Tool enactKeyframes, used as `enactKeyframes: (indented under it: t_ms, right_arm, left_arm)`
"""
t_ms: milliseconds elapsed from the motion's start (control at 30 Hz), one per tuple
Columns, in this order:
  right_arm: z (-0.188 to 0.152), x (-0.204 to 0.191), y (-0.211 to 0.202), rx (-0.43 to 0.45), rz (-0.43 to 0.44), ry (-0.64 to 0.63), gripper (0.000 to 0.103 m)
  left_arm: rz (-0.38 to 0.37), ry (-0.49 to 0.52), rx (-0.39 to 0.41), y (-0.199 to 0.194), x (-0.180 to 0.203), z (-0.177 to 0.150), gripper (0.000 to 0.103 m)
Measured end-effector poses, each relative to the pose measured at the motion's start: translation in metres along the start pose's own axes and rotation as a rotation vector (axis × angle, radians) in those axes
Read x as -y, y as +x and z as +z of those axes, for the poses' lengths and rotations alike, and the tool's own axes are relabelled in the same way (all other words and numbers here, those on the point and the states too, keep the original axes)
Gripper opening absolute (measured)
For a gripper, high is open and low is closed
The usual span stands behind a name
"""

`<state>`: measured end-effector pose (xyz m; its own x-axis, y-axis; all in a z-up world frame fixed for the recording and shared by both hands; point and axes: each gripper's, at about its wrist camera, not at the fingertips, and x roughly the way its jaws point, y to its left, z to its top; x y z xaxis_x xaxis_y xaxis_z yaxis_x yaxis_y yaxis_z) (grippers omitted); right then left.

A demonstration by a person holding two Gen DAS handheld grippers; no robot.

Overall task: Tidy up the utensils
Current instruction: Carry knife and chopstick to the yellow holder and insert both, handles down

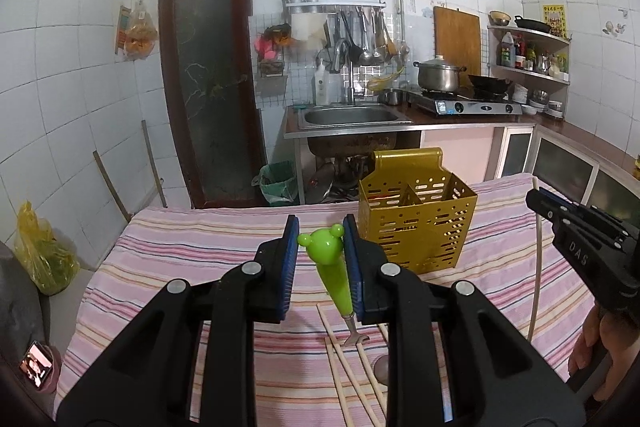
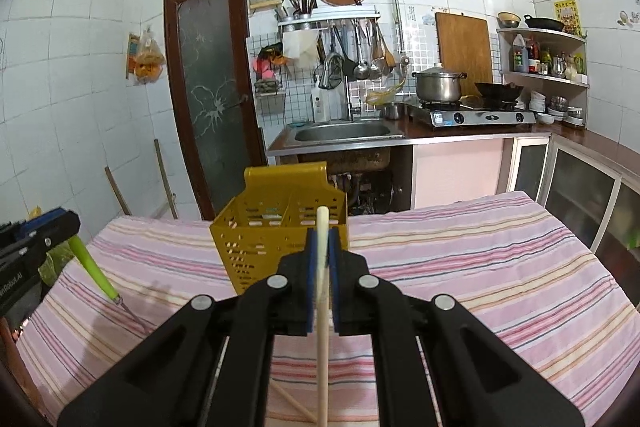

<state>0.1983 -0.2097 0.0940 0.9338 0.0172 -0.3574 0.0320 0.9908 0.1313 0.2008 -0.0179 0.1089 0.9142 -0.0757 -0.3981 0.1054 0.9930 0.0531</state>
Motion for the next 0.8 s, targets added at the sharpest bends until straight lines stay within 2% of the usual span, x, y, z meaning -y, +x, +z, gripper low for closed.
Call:
enactKeyframes:
  t_ms: [200,367,600,800]
  right_arm:
    - [0.012,0.003,-0.003,0.046,-0.001,0.003,0.006]
    - [0.034,0.003,-0.007,0.112,-0.001,0.005,0.006]
    - [0.097,0.003,-0.002,0.242,0.013,0.032,0.006]
    - [0.137,-0.002,0.022,0.352,0.008,0.055,0.006]
  left_arm:
    - [-0.014,-0.008,0.025,-0.007,0.0,0.007,0.021]
    - [-0.028,-0.008,0.066,-0.013,0.0,0.03,0.021]
    - [-0.059,-0.025,0.159,-0.018,0.0,0.084,0.021]
    - [-0.072,0.015,0.205,0.003,0.018,0.122,0.021]
